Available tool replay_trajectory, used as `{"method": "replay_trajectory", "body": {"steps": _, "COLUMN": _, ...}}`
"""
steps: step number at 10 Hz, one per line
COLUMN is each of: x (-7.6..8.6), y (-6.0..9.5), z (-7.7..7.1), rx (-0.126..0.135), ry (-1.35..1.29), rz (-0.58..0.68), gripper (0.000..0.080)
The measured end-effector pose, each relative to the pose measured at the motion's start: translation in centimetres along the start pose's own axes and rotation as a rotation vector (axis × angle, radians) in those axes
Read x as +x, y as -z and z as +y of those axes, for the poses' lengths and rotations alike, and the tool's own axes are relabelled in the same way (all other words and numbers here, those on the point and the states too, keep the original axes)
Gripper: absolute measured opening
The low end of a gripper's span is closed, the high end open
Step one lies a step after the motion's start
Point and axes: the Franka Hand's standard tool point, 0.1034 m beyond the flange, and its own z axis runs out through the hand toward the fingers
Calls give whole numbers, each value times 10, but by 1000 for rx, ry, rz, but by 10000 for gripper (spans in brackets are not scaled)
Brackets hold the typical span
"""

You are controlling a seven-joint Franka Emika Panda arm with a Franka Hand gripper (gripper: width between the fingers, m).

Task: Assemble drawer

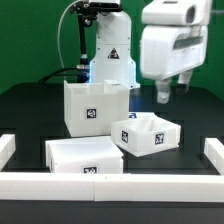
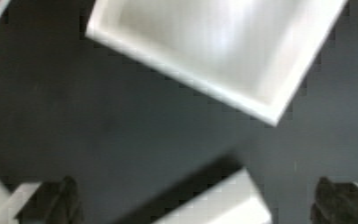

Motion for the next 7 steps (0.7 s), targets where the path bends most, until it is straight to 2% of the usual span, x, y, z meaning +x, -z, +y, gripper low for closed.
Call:
{"method": "replay_trajectory", "body": {"steps": 2, "x": -36, "y": -27, "z": 12, "rx": -18, "ry": -2, "rz": 23, "gripper": 650}}
{"method": "replay_trajectory", "body": {"steps": 3, "x": -47, "y": -36, "z": 23, "rx": -4, "ry": -2, "rz": 17, "gripper": 650}}
{"method": "replay_trajectory", "body": {"steps": 5, "x": -39, "y": -33, "z": 20, "rx": -9, "ry": -17, "rz": 24, "gripper": 650}}
{"method": "replay_trajectory", "body": {"steps": 7, "x": -42, "y": -35, "z": 21, "rx": -5, "ry": -24, "rz": 21, "gripper": 650}}
